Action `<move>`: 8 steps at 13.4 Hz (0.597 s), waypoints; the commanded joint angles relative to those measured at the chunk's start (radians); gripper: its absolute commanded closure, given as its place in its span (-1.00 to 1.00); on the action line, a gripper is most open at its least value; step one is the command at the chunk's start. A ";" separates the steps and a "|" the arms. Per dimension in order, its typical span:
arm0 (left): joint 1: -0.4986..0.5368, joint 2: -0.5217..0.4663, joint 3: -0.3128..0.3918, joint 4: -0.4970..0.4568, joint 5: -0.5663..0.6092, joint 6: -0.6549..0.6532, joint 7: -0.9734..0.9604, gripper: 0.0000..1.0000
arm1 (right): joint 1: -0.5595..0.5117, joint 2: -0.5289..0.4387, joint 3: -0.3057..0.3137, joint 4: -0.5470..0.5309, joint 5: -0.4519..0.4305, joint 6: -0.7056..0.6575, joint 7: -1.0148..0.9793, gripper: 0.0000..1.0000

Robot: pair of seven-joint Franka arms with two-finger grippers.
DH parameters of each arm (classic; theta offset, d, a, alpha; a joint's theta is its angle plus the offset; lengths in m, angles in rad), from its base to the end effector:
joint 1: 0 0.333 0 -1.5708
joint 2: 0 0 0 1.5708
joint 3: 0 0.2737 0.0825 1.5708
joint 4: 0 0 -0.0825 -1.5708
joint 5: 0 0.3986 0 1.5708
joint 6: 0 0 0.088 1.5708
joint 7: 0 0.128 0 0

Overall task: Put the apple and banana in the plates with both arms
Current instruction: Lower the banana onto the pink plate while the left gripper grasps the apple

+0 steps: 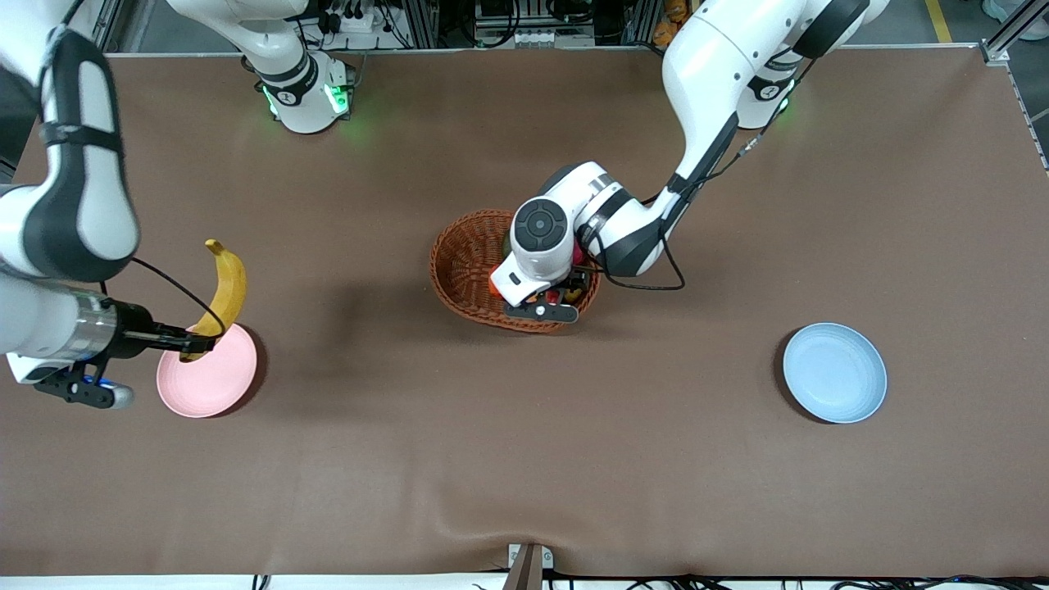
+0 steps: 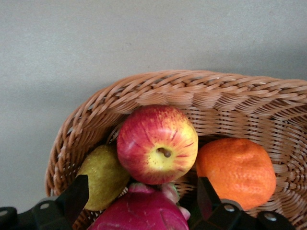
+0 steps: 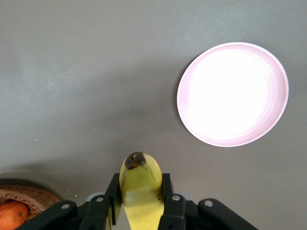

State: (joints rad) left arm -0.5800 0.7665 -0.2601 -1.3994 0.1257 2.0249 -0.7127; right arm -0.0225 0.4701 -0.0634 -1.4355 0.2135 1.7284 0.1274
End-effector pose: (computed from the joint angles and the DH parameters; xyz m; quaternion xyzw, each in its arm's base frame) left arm 0.4901 -0.4967 0.1917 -0.9956 0.0647 0.0668 0.0140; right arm 0.6658 -0.0284 0.3473 -0.9837 0.1292 0.0893 0.0870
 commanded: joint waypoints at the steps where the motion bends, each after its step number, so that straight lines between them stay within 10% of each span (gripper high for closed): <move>1: -0.014 0.031 0.012 0.019 0.025 0.041 -0.025 -1.00 | -0.054 0.077 0.019 0.014 0.053 0.051 -0.061 0.91; 8: -0.014 0.070 0.030 0.019 0.023 0.129 -0.031 -1.00 | -0.164 0.183 0.022 0.021 0.186 0.233 -0.494 0.89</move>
State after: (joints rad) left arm -0.5813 0.8126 -0.2404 -1.3987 0.1290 2.1267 -0.7134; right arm -0.1316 0.6203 -0.0600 -1.4360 0.3060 1.9395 -0.2128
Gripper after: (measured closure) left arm 0.000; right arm 0.630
